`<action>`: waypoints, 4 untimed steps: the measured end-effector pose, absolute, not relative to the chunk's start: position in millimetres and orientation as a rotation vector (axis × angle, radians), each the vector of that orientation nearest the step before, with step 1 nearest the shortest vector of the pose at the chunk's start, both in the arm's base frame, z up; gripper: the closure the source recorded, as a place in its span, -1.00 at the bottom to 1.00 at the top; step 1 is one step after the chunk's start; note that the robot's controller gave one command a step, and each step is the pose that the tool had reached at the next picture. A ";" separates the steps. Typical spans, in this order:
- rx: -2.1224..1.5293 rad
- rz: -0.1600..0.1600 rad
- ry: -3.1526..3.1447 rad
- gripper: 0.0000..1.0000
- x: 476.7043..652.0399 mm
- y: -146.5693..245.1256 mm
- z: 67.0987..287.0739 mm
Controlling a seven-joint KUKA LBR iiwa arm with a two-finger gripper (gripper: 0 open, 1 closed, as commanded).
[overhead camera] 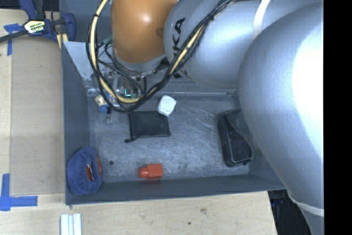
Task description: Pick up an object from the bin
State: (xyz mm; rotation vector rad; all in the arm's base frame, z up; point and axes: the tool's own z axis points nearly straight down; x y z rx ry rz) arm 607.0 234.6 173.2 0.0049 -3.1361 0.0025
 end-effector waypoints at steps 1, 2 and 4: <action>-0.293 0.000 -3.131 -1.00 611.2 212.0 89.4; -0.295 -0.006 -3.136 1.00 613.0 212.8 93.6; -0.622 0.001 -3.078 1.00 606.7 230.1 155.7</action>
Offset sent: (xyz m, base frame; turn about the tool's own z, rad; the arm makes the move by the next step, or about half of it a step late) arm 0.0035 -0.0217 -0.0825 0.1903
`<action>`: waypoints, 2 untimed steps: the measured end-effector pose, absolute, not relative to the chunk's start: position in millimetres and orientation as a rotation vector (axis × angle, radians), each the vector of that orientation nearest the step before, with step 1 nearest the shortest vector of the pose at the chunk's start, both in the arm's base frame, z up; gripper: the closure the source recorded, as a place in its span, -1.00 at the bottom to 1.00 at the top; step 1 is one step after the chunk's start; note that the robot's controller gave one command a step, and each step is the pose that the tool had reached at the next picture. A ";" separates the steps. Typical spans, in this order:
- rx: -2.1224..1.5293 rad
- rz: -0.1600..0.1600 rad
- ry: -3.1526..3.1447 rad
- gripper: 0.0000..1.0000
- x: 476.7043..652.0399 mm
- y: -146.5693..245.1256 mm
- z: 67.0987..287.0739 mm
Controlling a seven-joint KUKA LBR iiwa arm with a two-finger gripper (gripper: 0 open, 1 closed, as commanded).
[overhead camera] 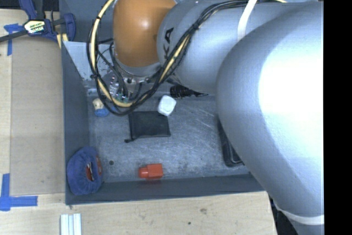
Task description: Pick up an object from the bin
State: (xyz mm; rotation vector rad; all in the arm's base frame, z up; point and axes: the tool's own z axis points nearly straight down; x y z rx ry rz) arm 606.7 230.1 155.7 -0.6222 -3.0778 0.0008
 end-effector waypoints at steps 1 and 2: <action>-0.624 -0.001 -3.080 -1.00 607.6 229.9 157.2; -0.359 0.003 -3.119 -1.00 571.6 199.8 131.9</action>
Offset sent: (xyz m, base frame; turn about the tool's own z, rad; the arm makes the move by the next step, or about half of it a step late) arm 0.0000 0.0000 0.0000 0.0000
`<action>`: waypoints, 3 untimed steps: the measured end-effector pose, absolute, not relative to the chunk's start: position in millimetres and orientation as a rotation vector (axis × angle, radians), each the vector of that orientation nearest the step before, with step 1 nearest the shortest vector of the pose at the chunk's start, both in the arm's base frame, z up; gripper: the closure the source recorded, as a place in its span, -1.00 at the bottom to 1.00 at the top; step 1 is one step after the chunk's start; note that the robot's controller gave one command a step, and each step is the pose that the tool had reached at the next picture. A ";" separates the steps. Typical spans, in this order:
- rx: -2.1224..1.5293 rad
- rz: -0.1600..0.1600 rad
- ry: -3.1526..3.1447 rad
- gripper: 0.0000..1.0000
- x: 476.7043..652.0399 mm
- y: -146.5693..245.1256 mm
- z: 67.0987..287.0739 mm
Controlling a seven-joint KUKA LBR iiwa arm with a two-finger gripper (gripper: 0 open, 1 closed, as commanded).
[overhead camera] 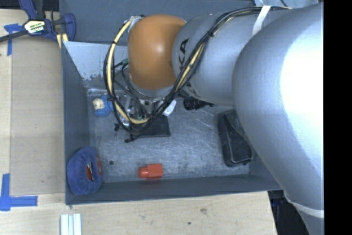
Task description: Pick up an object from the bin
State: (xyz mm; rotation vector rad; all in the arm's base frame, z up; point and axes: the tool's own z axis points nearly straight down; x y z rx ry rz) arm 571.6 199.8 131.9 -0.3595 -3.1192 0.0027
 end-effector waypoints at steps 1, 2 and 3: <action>-0.110 0.003 -3.139 -1.00 582.3 145.6 69.0; -0.110 -0.002 -3.143 1.00 583.3 147.7 71.5; -0.039 -0.004 -3.152 1.00 563.1 150.5 206.6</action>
Offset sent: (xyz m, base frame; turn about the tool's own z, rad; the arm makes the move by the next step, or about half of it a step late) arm 0.0104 -0.0519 -0.0619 -0.1619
